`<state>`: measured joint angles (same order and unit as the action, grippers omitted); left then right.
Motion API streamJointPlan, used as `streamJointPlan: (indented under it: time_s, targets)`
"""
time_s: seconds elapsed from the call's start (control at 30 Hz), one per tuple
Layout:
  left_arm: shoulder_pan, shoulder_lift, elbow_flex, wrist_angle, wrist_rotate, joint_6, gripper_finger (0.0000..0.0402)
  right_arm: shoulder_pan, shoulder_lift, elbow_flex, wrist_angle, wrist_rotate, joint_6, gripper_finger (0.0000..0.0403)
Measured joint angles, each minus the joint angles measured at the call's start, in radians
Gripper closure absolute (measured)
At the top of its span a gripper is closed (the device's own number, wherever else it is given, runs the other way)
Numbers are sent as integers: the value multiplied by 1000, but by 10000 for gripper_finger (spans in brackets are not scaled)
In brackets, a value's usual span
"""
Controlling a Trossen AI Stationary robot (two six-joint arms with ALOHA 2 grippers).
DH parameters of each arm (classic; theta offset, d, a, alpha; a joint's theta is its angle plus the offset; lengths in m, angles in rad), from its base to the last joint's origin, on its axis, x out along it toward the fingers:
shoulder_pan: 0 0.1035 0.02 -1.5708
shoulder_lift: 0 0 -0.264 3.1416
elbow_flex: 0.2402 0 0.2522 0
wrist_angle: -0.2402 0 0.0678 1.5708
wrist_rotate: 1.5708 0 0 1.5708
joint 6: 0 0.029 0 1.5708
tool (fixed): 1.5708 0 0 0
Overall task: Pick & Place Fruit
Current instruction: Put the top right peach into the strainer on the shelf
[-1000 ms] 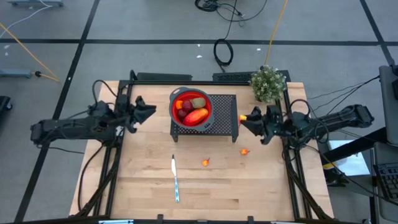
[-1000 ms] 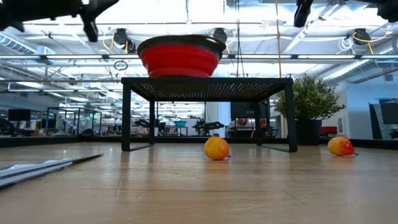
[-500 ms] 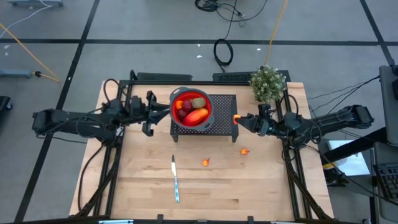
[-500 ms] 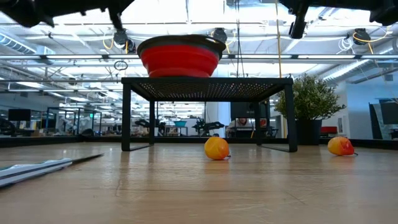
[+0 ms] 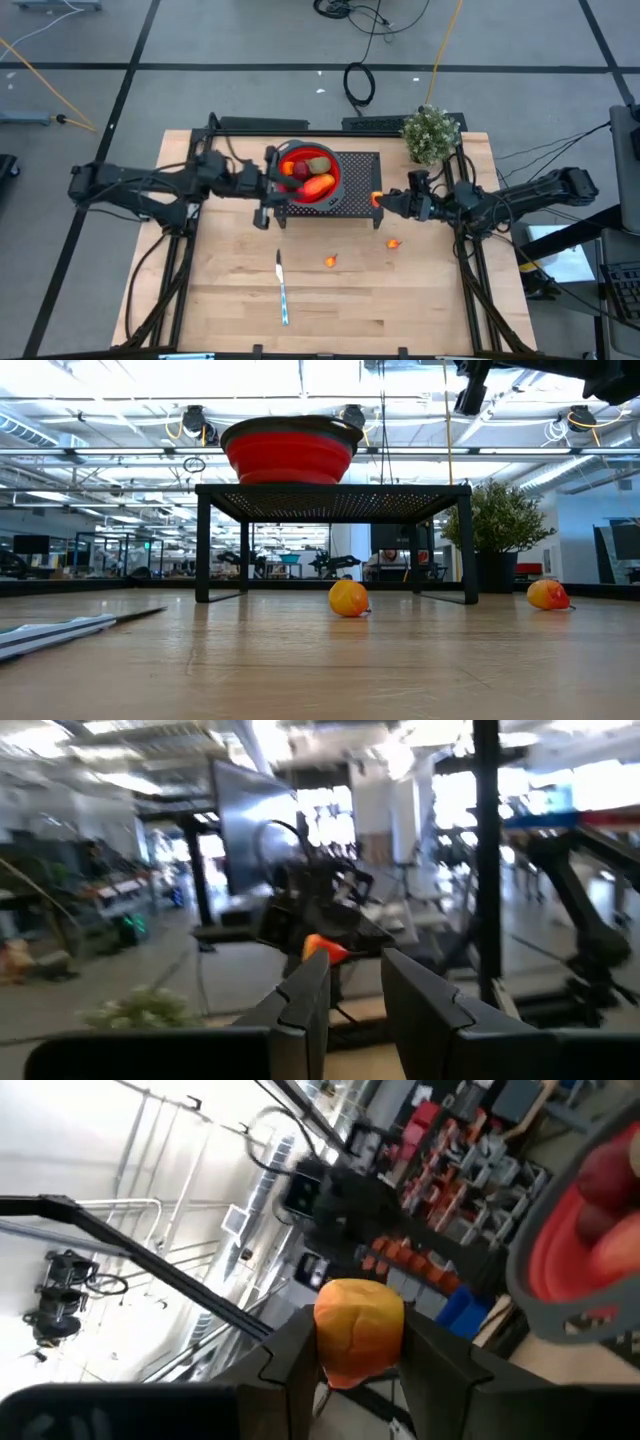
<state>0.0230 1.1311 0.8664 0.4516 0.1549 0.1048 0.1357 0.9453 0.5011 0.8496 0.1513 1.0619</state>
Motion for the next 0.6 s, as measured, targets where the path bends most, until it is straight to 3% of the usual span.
streamJointPlan:
  time_s: [0.33,0.6]
  targets:
    - [-20,213,289,-284,123,48,307,0,78,0,39,-106,56,289]
    - [-24,347,454,-385,201,82,307,0,103,0,63,-187,58,289]
